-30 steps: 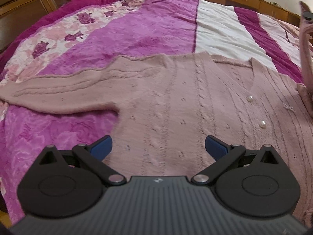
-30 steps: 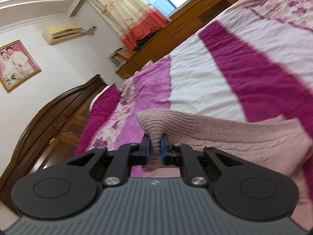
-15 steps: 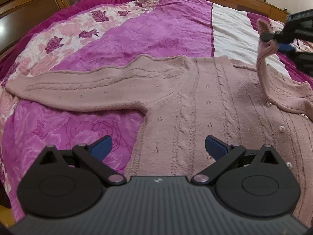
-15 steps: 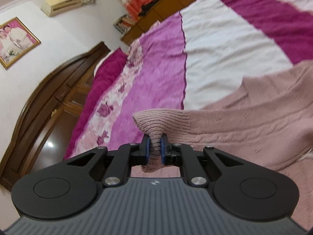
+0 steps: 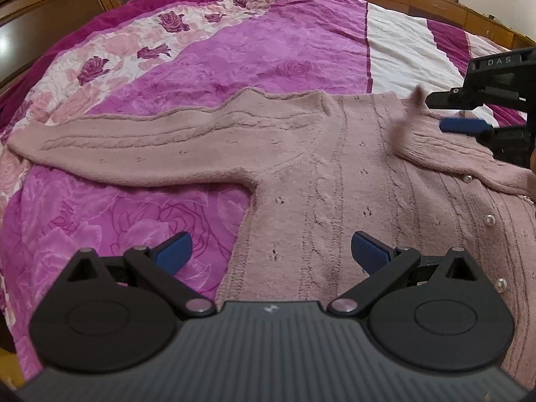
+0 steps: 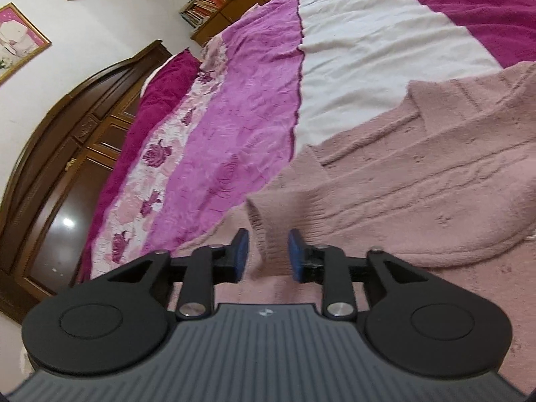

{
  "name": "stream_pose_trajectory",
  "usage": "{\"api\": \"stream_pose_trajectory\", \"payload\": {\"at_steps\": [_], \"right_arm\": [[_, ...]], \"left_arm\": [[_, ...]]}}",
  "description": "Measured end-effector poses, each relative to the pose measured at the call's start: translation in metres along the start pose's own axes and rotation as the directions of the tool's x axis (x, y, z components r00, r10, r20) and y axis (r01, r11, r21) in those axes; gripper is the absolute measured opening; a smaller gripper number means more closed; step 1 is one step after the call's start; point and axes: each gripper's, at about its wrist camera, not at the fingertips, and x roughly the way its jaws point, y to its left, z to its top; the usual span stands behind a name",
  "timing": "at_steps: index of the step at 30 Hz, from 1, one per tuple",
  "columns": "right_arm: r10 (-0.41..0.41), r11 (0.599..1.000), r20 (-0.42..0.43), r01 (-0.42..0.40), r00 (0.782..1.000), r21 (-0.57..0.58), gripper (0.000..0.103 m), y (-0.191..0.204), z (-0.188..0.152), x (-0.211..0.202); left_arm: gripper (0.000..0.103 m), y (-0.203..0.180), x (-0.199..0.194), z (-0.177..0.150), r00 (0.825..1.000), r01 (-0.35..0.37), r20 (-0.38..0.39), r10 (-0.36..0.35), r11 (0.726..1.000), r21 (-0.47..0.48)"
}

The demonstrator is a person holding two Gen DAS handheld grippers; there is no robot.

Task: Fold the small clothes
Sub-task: 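Carry the sleeve with the right gripper across the cardigan front, then open, then move the left gripper to the folded sleeve cuff on the cardigan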

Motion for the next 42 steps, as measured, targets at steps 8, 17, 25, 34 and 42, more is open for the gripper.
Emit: {"api": "stream_pose_trajectory", "payload": {"at_steps": [8, 17, 25, 34, 42], "right_arm": [[-0.031, 0.998, 0.005, 0.032, 0.999, -0.060, 0.049, -0.012, 0.000, -0.026], [-0.095, 0.993, 0.063, 0.100, 0.993, -0.066, 0.049, -0.051, -0.017, -0.079], [-0.152, 0.988, 0.148, 0.153, 0.977, 0.005, 0.049, -0.098, -0.032, -0.127], [-0.227, 0.973, 0.200, 0.213, 0.953, 0.093, 0.049, -0.139, -0.038, -0.151], [-0.208, 0.961, 0.251, 0.149, 0.945, 0.235, 0.049, -0.170, -0.040, -0.161]], "left_arm": [[0.103, -0.011, 0.002, 0.010, 0.999, 0.031, 0.017, -0.032, 0.999, 0.038], [0.101, -0.021, 0.020, 0.039, 0.993, 0.120, 0.010, -0.120, 0.992, 0.049], [0.079, -0.039, 0.047, 0.067, 0.974, 0.228, -0.007, -0.228, 0.972, 0.051], [0.059, -0.057, 0.087, 0.086, 0.960, 0.274, -0.054, -0.273, 0.962, 0.012], [0.057, -0.056, 0.117, 0.095, 0.950, 0.295, -0.081, -0.303, 0.951, -0.091]]}}
